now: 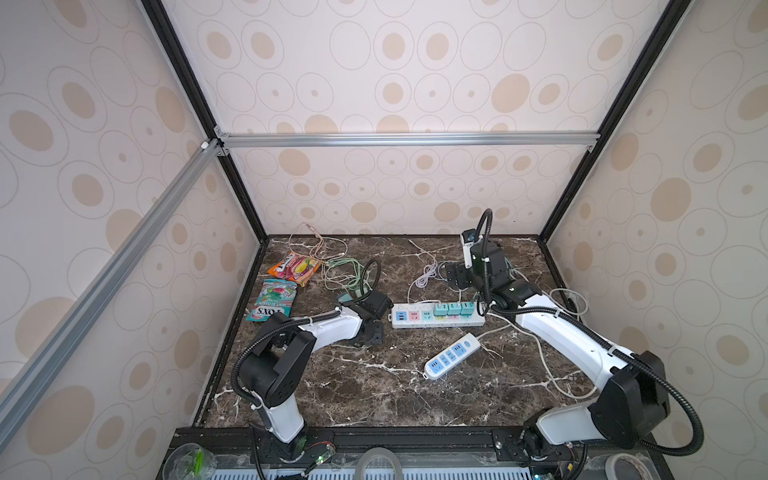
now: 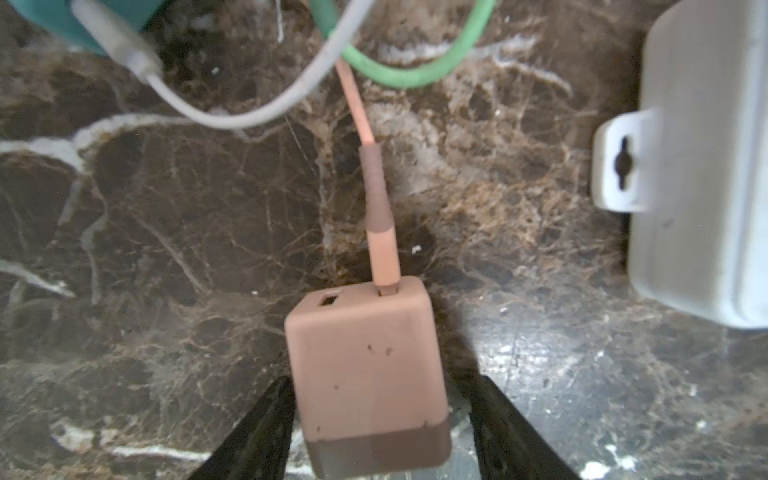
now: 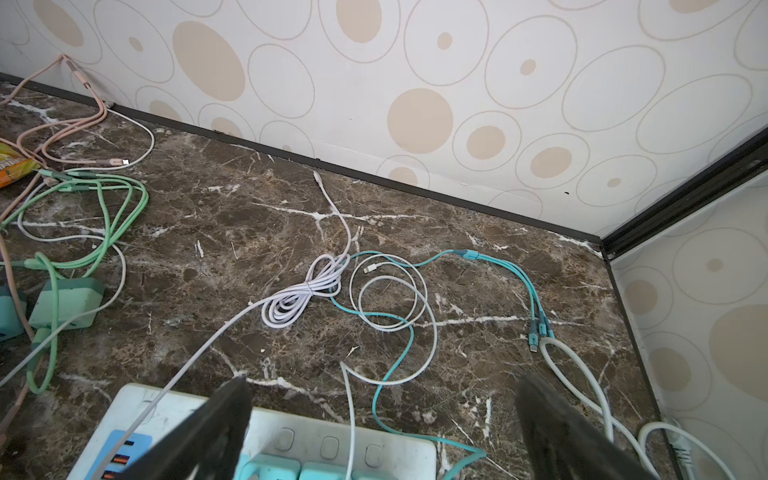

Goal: Insert the plug
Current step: 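Close the left gripper around the pink charger with pink cable, then lift the pink charger high with left gripper while right gripper rises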

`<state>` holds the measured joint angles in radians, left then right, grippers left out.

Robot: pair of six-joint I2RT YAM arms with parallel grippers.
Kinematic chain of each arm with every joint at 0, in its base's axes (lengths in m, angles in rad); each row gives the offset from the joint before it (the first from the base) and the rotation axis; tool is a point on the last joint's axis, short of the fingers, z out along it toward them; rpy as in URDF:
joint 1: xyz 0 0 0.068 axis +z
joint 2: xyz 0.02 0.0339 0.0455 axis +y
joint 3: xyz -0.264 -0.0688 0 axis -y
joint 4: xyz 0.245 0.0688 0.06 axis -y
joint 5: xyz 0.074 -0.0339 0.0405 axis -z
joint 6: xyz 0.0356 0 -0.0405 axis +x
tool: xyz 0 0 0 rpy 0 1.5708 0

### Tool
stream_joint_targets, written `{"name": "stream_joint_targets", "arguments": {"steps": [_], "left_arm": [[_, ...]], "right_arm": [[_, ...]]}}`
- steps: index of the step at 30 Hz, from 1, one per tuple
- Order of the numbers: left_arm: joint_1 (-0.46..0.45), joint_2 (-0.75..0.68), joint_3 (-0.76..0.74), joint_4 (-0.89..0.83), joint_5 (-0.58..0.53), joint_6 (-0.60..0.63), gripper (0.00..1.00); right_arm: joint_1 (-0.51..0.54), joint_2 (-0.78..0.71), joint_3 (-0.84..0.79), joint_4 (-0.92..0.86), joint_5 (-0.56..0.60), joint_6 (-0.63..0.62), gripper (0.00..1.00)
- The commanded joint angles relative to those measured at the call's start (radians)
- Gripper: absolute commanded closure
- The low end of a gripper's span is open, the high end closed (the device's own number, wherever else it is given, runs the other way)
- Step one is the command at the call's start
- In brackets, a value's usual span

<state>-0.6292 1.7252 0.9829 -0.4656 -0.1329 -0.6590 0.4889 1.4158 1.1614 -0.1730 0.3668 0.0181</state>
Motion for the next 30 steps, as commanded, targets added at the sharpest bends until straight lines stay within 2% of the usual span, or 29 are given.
{"name": "stream_joint_targets", "arguments": {"steps": [1, 7, 14, 17, 21, 25, 30], "left_arm": [[-0.008, 0.025, 0.025, -0.03, -0.043, -0.04, 0.36], [-0.007, 0.042, 0.007, -0.004, -0.006, -0.062, 0.48], [-0.006, 0.017, -0.001, -0.013, -0.055, -0.056, 0.88], [-0.008, -0.041, -0.008, 0.002, -0.071, -0.03, 1.0], [-0.007, -0.133, -0.011, 0.001, -0.098, 0.008, 1.0], [-0.007, -0.164, 0.03, -0.045, -0.09, 0.048, 1.0], [-0.007, -0.212, 0.106, -0.053, -0.031, 0.091, 1.0]], "right_arm": [[-0.004, 0.007, 0.021, -0.012, 0.008, 0.018, 0.0], [-0.004, 0.012, 0.025, -0.018, 0.015, 0.017, 0.0], [-0.004, 0.009, 0.01, 0.009, 0.001, 0.021, 0.0], [-0.003, 0.002, -0.003, 0.027, -0.031, 0.018, 0.0], [-0.004, 0.001, -0.01, 0.04, -0.05, 0.016, 0.0], [-0.004, 0.012, -0.002, 0.036, -0.057, 0.019, 0.0], [-0.003, 0.02, 0.008, 0.029, -0.127, 0.018, 0.0]]}}
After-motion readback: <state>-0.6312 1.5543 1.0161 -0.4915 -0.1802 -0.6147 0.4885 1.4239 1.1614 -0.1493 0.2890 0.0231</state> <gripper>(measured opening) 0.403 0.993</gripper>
